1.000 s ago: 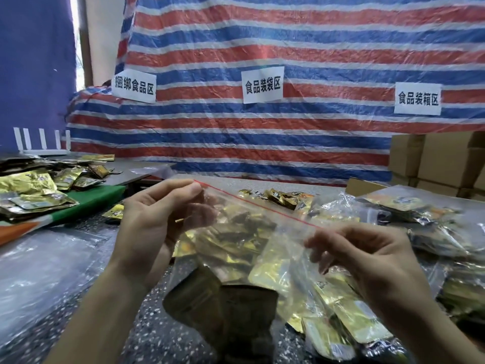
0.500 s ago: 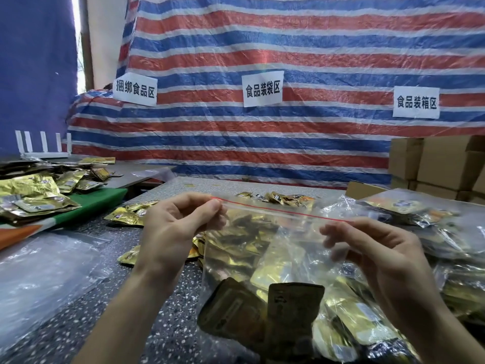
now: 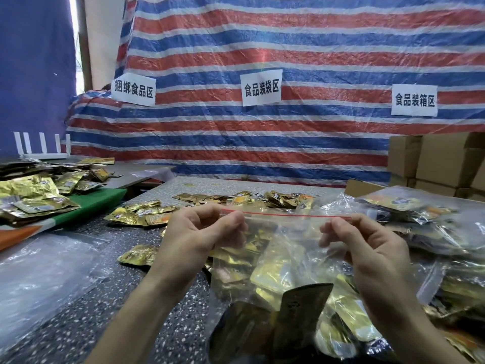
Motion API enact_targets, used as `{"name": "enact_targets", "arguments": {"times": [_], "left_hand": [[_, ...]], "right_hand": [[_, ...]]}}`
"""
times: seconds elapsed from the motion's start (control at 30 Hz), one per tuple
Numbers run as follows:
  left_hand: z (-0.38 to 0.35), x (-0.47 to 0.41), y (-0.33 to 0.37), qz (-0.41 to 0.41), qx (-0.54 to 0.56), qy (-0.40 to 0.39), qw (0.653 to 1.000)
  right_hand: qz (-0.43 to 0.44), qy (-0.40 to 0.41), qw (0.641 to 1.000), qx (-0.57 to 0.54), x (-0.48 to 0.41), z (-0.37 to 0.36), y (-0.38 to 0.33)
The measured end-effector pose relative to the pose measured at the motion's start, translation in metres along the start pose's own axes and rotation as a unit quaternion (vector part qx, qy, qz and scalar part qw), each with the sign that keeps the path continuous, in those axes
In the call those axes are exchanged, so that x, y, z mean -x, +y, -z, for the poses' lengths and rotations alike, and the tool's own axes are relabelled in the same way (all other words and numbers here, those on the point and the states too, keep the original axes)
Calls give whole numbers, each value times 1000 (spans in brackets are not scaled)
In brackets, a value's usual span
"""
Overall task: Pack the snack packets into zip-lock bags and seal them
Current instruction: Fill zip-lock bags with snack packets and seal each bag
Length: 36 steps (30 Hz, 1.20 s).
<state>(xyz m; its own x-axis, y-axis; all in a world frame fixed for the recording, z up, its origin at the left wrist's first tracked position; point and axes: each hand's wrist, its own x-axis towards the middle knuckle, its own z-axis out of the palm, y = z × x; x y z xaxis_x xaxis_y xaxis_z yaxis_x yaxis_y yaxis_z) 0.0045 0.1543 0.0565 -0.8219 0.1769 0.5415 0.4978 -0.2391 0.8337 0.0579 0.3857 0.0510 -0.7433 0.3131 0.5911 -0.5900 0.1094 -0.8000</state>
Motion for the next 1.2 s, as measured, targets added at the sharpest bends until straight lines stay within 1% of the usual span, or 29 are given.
{"name": "enact_targets", "arguments": {"times": [0.07,0.13,0.17,0.23,0.27,0.33,0.4,0.47,0.5,0.57,0.63,0.83,0.93,1.07,1.2], "left_hand": [[2,-1,-2,-8,8,23,1000],[4,-2,-3,-23,1,41,999],[4,-3,-3,-33,-5,45,998],[3,-1,-2,-57,-15,51,997],[2,0,-1,-69,-19,51,996],[-1,2,1,-87,-28,47,995],[-5,3,2,-102,-32,47,993],[-6,3,2,-109,-20,50,993],[-6,3,2,-109,-11,54,993],[-6,2,2,-103,7,63,993],[-6,2,2,-88,24,59,994],[-4,4,3,-72,25,23,997],[0,4,4,-103,-25,13,994],[-3,6,3,-153,-51,-15,987],[-7,7,-1,-198,-105,19,974]], "right_hand": [[-10,2,1000,-2,0,1,-1],[-11,8,1000,21,1,2,-6],[2,12,999,51,0,2,-11],[70,9,987,146,-2,-1,-28],[115,-11,972,203,-3,-6,-39],[184,-98,928,308,-8,-24,-63],[185,-204,868,414,-15,-46,-81],[154,-275,800,510,-24,-66,-92],[138,-299,785,525,-27,-73,-95],[123,-322,796,497,-32,-81,-100],[117,-323,806,482,-37,-83,-103],[92,-312,809,489,-37,-83,-101],[75,-321,822,464,-33,-82,-100],[73,-316,830,454,-31,-79,-99],[91,-320,824,458,-26,-80,-96]]}}
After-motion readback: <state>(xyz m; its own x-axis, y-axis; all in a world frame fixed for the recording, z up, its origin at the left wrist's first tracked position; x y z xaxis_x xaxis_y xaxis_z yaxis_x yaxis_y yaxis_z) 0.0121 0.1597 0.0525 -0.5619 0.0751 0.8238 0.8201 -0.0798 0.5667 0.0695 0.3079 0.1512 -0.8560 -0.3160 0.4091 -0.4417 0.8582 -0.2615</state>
